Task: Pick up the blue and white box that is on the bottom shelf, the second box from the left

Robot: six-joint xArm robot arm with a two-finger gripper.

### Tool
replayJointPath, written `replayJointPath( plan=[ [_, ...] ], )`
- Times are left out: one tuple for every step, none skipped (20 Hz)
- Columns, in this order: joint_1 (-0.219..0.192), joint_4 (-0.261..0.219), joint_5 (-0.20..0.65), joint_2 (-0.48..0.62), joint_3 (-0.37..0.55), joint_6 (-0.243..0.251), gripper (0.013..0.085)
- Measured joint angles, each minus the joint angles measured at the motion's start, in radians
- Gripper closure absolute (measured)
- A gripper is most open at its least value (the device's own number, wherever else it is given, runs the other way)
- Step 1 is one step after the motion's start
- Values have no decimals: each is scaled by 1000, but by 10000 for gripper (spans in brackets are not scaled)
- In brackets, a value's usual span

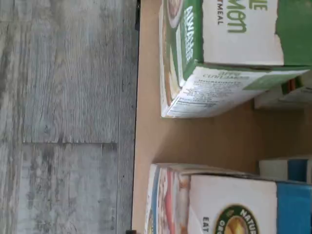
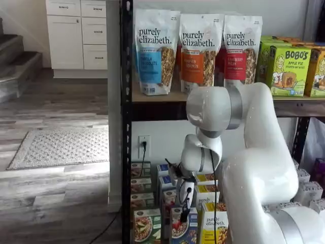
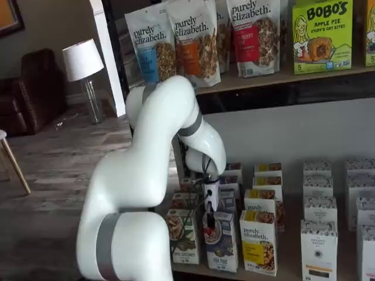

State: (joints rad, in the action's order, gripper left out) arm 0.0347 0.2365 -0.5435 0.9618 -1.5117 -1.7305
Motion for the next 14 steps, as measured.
replayJointPath(
  plan=[
    [1,-8,-3,5,-7,8,130],
    [3,-23,-8,12,-15,22,130],
    [3,-33,-12,16,-21,32,130],
    [3,-43,-16,20,-26,41,130],
    [3,-54,-19,24,-30,50,130],
    [3,-66,-19,28,-34,60,130],
    [3,-74,-21,32,-37,66,130],
    [2,-80,-22,36,-41,71,130],
    [2,-89,-22,41,-45,78,130],
    [2,-95,-21,44,-47,83,130],
    [2,-99,-20,47,-49,87,130],
    [2,-103,-20,51,-51,91,130],
    [3,-106,-19,54,-53,93,130],
    [3,-108,-16,57,-55,95,130]
  ],
)
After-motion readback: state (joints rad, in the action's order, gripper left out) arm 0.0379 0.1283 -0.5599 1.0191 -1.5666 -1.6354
